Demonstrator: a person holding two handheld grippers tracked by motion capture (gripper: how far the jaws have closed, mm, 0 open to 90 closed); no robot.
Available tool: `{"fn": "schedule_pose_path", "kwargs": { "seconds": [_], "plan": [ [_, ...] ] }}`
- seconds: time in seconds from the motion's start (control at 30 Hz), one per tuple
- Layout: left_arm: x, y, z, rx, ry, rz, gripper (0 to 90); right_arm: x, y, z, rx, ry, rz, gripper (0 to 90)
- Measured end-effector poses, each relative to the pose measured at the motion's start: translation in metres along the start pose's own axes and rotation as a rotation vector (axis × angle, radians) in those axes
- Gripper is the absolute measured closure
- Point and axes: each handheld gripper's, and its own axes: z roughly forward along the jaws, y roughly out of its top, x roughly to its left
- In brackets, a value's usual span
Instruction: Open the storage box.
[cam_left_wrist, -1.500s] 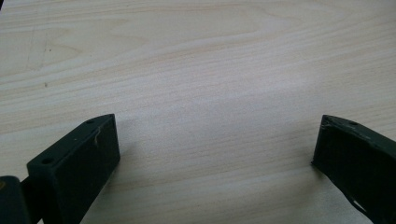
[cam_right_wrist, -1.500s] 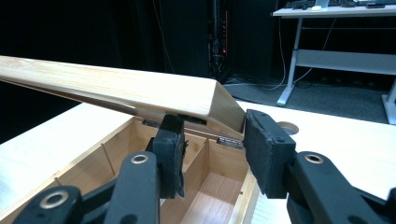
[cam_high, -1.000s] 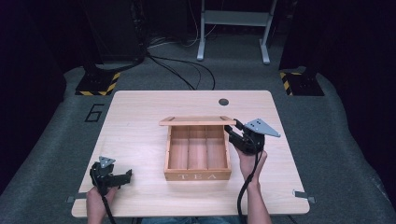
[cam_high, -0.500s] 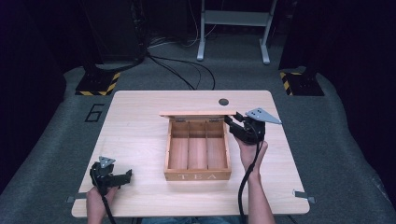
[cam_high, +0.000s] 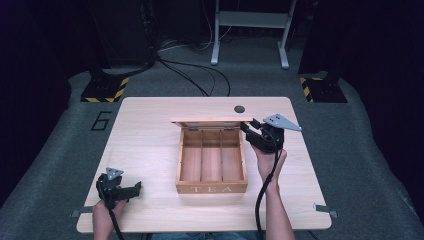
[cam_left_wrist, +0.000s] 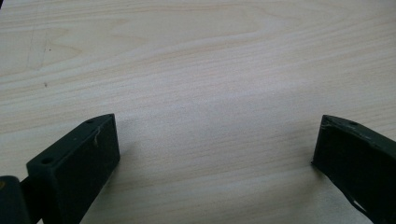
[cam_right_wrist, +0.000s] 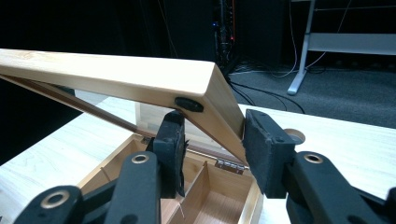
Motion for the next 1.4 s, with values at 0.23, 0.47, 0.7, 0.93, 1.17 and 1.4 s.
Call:
{"fn": "schedule_pose_path", "kwargs": {
  "seconds": [0.23,0.47,0.7,0.93,1.17,1.4],
  "plan": [
    [0.0000,0.0000,0.0000,0.000,0.000,0.000,0.4,0.0002,-0.0003,-0.0001,0.000,0.000,0.004,58.7],
    [-0.0001,-0.0001,0.0000,0.000,-0.001,0.000,0.4,0.0001,-0.0001,0.0002,-0.002,0.000,0.002,58.7],
    [-0.0001,0.0000,0.0000,0.000,-0.001,0.000,0.4,-0.0001,0.0005,0.0003,0.000,0.000,-0.004,58.8],
    [-0.0001,0.0000,0.0000,-0.001,-0.001,0.000,0.4,-0.0005,0.0006,0.0007,-0.001,0.002,-0.002,58.7],
    [0.0005,0.0001,-0.0004,0.006,-0.001,0.007,0.4,-0.0004,-0.0001,0.0004,-0.003,0.004,0.004,58.7],
    [0.0001,0.0000,0.0000,0.000,0.000,0.000,0.4,-0.0008,-0.0007,0.0006,-0.006,0.005,0.003,58.7]
  ]
}}
